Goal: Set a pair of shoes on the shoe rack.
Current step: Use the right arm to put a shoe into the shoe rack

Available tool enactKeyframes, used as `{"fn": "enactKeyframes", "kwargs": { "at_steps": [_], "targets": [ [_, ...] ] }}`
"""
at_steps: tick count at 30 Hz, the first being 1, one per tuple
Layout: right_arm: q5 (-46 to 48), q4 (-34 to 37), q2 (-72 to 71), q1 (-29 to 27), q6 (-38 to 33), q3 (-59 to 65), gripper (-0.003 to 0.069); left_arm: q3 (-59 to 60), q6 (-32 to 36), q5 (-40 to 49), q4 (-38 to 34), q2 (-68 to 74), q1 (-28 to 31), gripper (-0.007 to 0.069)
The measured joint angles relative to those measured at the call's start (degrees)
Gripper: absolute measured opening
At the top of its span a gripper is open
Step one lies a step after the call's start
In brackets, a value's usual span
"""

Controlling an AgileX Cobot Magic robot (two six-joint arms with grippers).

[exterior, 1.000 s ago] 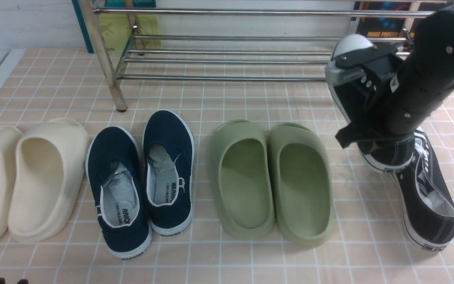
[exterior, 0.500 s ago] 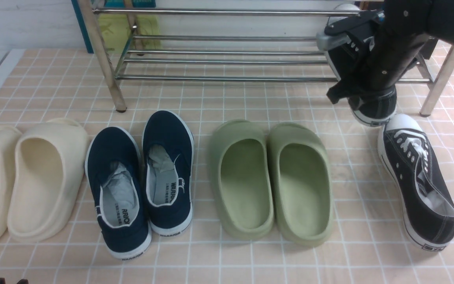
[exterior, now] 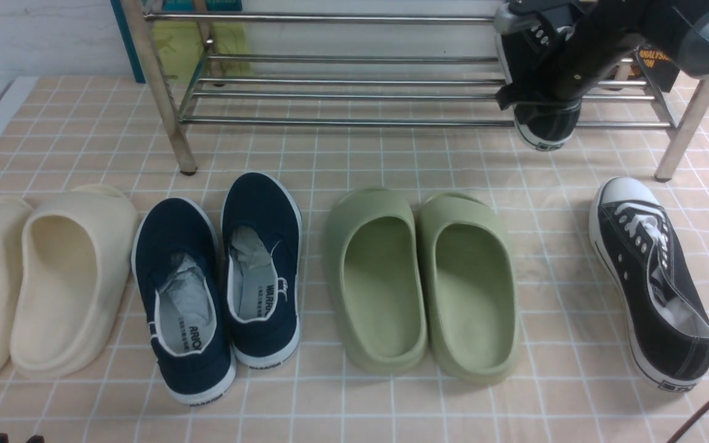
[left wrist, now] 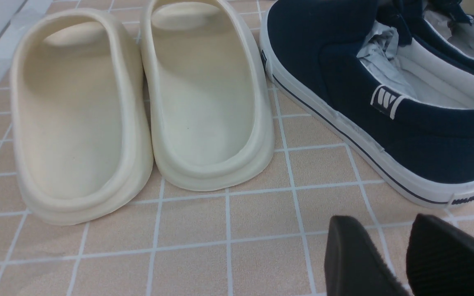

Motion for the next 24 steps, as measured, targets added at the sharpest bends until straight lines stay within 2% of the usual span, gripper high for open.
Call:
{"fn": "enactKeyframes", "kwargs": {
  "at_steps": [8,11,14,15,16,19,21,24],
  "targets": [
    [1.2,0.1,1.19,0.0,-0.13,-2.23,0.004,0.0,0.0,0.0,0.0,0.0,0.0,0.0239],
    [2.21,0.1,0.77,0.0,-0.19,-2.29,0.0115,0.0,0.0,0.0,0.0,0.0,0.0,0.0239],
    [2.13,0.61,-0.98,0.0,-0.03,-2.29,0.0259,0.0,0.0,0.0,0.0,0.0,0.0,0.0239],
    [2.13,0.61,-0.98,0.0,-0.04,-2.29,0.0267,0.0,0.0,0.0,0.0,0.0,0.0,0.0239],
    [2.64,0.75,-2.36,0.0,0.41,-2.29,0.0326,0.0,0.0,0.0,0.0,0.0,0.0,0.0239],
    [3.42,0.95,-5.58,0.07,1.09,-1.3,0.0424,0.0,0.0,0.0,0.0,0.0,0.0,0.0239],
    [3.55,0.95,-8.54,0.14,1.52,0.48,0.0463,0.0,0.0,0.0,0.0,0.0,0.0,0.0239],
    [3.69,0.95,-13.71,0.18,1.52,4.71,0.0484,0.0,0.0,0.0,0.0,0.0,0.0,0.0239]
  ]
}}
